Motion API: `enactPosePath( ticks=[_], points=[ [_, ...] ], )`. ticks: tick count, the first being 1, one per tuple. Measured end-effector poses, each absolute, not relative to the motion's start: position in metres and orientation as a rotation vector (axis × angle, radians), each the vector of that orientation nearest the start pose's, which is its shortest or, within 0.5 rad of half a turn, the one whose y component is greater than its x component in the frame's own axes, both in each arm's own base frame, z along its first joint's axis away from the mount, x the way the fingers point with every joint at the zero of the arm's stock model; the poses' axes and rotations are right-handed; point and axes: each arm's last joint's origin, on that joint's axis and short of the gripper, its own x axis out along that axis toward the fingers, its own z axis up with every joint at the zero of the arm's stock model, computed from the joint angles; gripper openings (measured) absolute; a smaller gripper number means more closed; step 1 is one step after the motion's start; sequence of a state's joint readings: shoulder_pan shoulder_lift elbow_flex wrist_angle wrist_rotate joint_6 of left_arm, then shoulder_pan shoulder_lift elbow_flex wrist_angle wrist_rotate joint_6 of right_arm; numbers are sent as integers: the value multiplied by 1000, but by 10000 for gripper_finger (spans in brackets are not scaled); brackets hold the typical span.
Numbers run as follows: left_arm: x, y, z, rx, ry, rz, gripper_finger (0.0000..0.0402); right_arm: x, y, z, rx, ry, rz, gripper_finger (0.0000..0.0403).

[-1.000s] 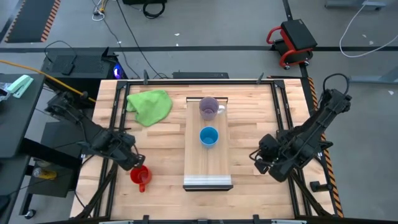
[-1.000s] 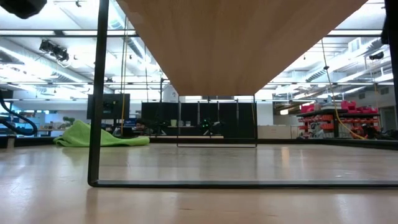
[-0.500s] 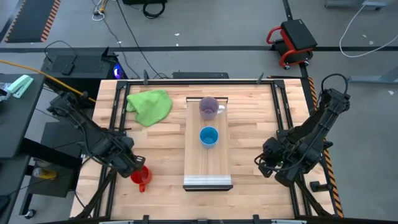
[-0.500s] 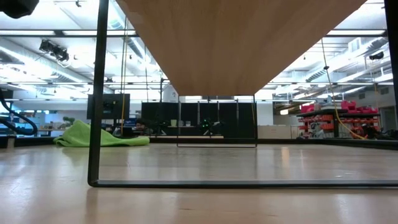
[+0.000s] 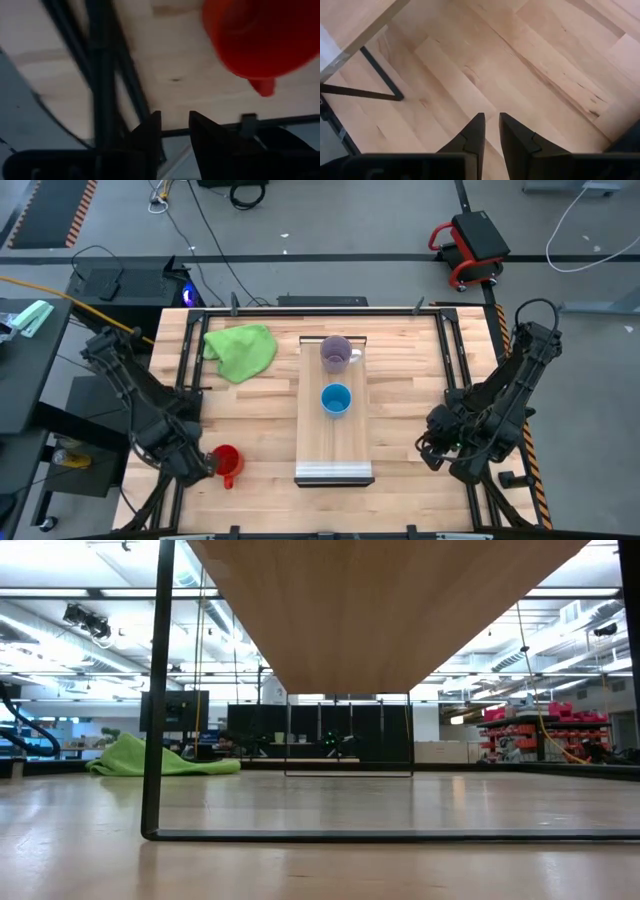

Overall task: Stack small to large cups/mugs on shelf
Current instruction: Put the orange mug on the shelf

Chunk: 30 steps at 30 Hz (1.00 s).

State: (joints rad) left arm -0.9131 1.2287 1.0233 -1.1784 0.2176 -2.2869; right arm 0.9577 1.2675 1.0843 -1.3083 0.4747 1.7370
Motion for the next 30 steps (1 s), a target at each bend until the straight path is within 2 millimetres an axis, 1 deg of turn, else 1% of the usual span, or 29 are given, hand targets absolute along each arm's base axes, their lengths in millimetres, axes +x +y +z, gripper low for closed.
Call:
enactPosePath(
  ticks=[9,13,17,24,30],
  points=[
    [141,-192,239,-1236,1529,929,102,127,156,277,531,964,-590,62],
    [151,-199,227,-1242,1474,941,99,127,156,277,506,969,-579,62],
    [159,-200,221,-1249,1421,954,93,127,156,277,506,969,-577,62],
    [169,-199,221,-1300,1356,922,79,128,158,277,526,963,-561,62],
    [172,-197,221,-1302,1351,916,70,127,158,277,527,963,-559,62]
  ],
)
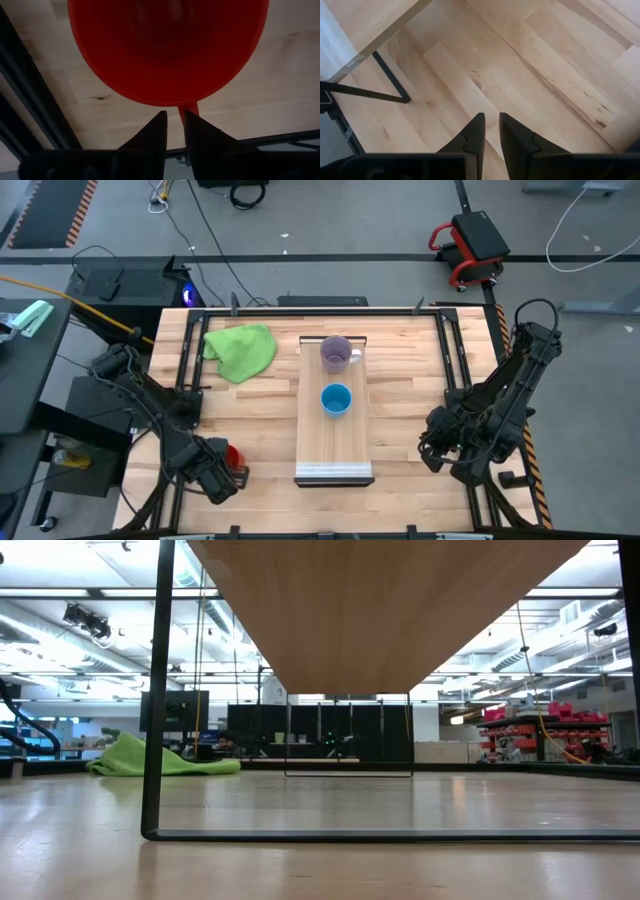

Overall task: Stack small to large cups/mugs on shelf
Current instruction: Put the orange mug on the shelf

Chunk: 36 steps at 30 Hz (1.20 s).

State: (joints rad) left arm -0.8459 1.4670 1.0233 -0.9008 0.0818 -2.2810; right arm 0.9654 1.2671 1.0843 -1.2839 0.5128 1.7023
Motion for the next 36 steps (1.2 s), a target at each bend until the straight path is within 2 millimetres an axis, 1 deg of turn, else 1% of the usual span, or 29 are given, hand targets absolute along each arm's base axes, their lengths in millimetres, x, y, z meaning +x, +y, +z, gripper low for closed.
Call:
enactPosePath(
  ticks=[3,6,11,19,22,24,27,29,30,33,36],
  points=[
    [175,-196,220,-1309,1344,909,67,127,158,277,527,963,-559,62],
    [178,-195,220,-1312,1287,901,66,127,158,277,526,959,-559,62],
    [188,-193,222,-1332,1228,826,68,127,158,278,522,953,-559,62],
    [189,-195,223,-1341,1211,794,58,127,158,278,521,953,-559,62],
    [188,-199,229,-1355,1207,755,54,127,158,278,521,953,-559,62],
    [186,-203,237,-1344,1212,746,51,127,158,278,520,953,-559,62],
    [179,-206,251,-1293,1233,773,50,127,158,278,520,953,-559,62],
    [173,-207,255,-1263,1243,808,51,127,158,278,515,954,-556,62],
    [171,-207,253,-1250,1250,821,52,127,158,278,513,953,-555,62],
    [170,-209,239,-1223,1274,843,52,127,158,278,510,944,-556,62],
    [168,-214,230,-1171,1227,846,52,126,159,278,506,945,-548,62]
  ],
)
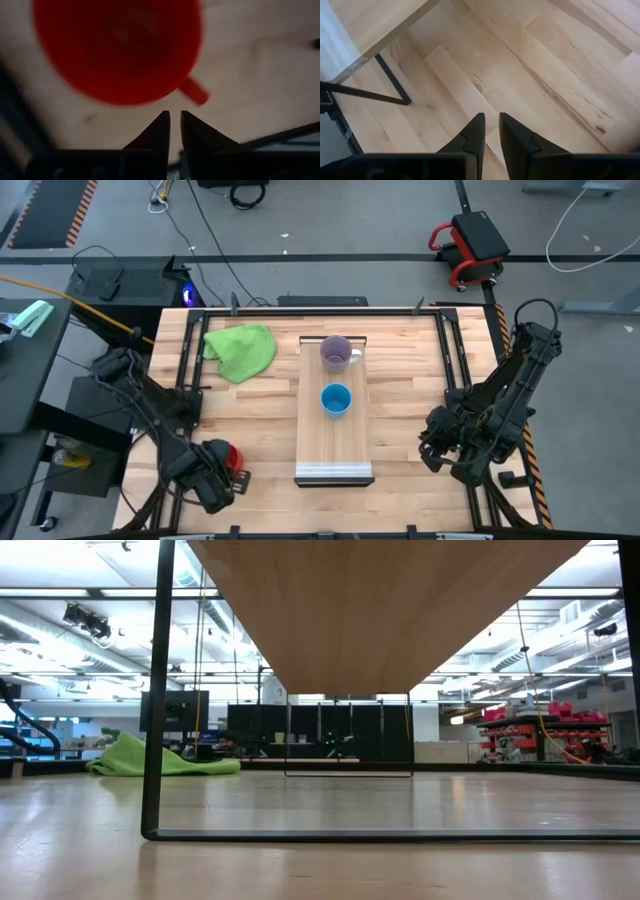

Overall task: Stack small to large cups/mugs on shelf
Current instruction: Put the orange mug on the shelf

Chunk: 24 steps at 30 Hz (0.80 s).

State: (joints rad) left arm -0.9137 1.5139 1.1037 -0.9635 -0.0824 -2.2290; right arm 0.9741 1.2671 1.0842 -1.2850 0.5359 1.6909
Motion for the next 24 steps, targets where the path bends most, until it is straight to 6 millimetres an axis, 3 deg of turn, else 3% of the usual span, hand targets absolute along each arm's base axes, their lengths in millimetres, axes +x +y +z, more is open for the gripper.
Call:
enactPosePath(
  ticks=[6,16,24],
  points=[
    [159,-231,221,-1090,891,779,43,120,164,278,495,928,-523,62],
    [133,-271,195,-1056,959,680,23,117,166,278,492,935,-510,62],
    [143,-258,207,-1054,857,676,14,118,166,278,515,933,-521,62]
  ],
)
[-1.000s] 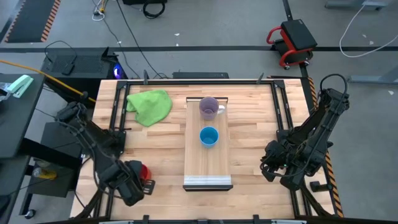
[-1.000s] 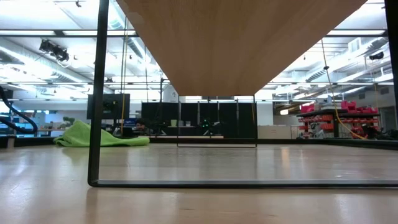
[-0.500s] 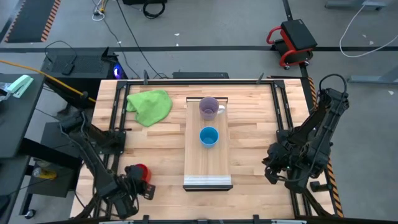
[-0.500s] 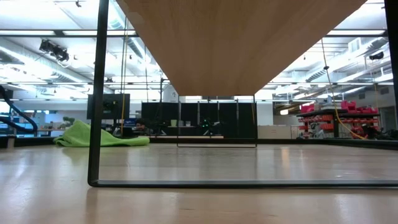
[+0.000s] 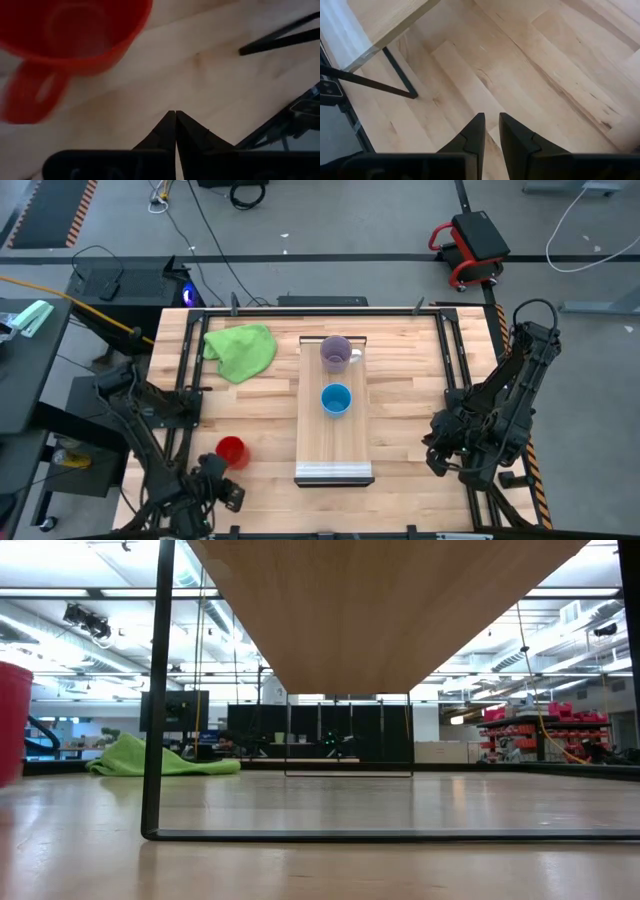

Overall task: Stack small to large cups/mugs on shelf
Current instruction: Put the orange mug on the shelf

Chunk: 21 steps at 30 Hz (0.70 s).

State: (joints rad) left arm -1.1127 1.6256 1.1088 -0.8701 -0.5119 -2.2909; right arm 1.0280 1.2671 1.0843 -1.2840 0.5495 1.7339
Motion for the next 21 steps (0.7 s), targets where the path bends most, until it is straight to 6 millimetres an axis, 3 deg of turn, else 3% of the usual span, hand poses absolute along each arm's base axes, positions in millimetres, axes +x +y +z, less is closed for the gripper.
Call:
enactPosePath(
  ticks=[6,13,21],
  points=[
    [131,-264,206,-1071,969,681,15,119,169,278,552,923,-500,62],
    [130,-263,230,-1013,979,731,10,120,168,279,532,909,-494,62],
    [153,-247,266,-991,938,851,17,120,169,279,525,898,-488,62]
  ],
)
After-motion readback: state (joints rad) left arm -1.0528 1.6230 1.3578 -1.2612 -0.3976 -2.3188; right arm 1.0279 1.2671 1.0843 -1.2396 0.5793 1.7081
